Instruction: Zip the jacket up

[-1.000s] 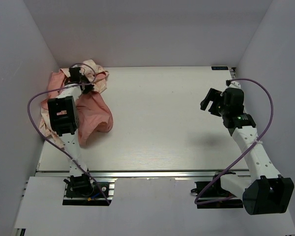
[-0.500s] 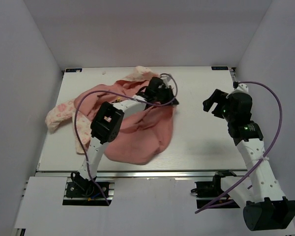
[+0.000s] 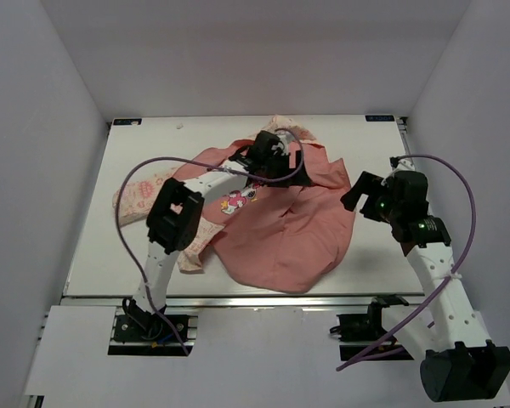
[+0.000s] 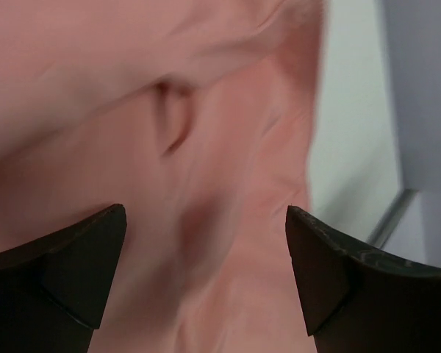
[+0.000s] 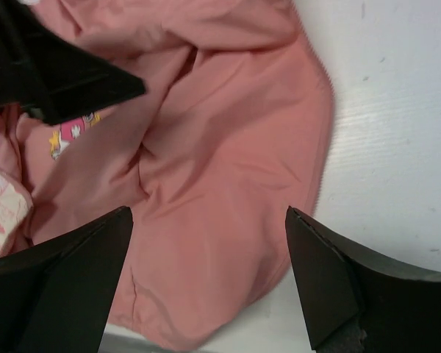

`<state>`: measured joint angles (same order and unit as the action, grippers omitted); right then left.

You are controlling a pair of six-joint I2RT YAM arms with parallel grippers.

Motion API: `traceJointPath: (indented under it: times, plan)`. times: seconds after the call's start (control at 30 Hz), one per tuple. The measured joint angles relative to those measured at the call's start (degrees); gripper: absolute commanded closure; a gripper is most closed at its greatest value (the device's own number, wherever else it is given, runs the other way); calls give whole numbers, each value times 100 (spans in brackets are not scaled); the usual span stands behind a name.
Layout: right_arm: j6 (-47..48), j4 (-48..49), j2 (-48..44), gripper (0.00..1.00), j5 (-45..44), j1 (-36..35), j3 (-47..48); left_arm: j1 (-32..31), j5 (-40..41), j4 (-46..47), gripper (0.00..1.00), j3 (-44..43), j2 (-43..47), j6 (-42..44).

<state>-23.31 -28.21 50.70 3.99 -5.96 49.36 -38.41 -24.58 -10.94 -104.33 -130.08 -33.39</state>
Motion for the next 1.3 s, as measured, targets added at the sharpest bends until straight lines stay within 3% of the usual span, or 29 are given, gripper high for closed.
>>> traceJointPath:
  times: [0.1, 0.23, 0.33, 0.4, 0.5, 0.7, 0.77, 0.93, 1.03, 1.07, 1.13, 1.17, 1.3]
  plan:
    - [22, -50, 85, 11, 256, 0, -190, 166, 706, -833, 2, 1110, 1174, 219]
    - [-52, -13, 356, 11, 326, 0, -638, 531, 1626, -1611, 2, 2876, 3456, 46]
    - [-208, 11, 833, 11, 216, -2, -807, 1252, 1976, -1961, 2, 3901, 4933, -201]
    - [-337, 118, 1176, 11, 72, -2, -804, 1880, 2295, -2070, 2, 4358, 5453, -299]
    - [-485, 358, 1707, 11, -57, 0, -804, 2459, 2656, -2216, 2, 4531, 5460, -343]
    - [-723, 765, 2546, 11, -107, 0, -804, 2791, 2907, -2293, 2, 4046, 4111, -343]
    - [-802, 916, 2776, 18, -103, 0, -802, 2957, 2907, -2212, 2, 3919, 3689, -350]
    - [-981, 1141, 3265, 18, -166, 0, -713, 3176, 2863, -1937, 3, 3901, 3254, -352]
    - [-1040, 1204, 3346, 20, -212, 0, -660, 3163, 2839, -1784, 14, 3856, 3187, -345]
    - [-1058, 1209, 3346, 20, -225, 0, -660, 3154, 2826, -1742, 27, 3836, 3163, -326]
    - [-1080, 1200, 3346, 20, -262, 0, -662, 3154, 2802, -1679, 41, 3788, 3106, -293]
    - [-1084, 1198, 3338, 19, -293, -2, -669, 3154, 2782, -1657, 58, 3783, 3084, -280]
    - [-1069, 1115, 3088, 19, -474, -4, -863, 3154, 2658, -1596, 100, 3786, 3064, -205]
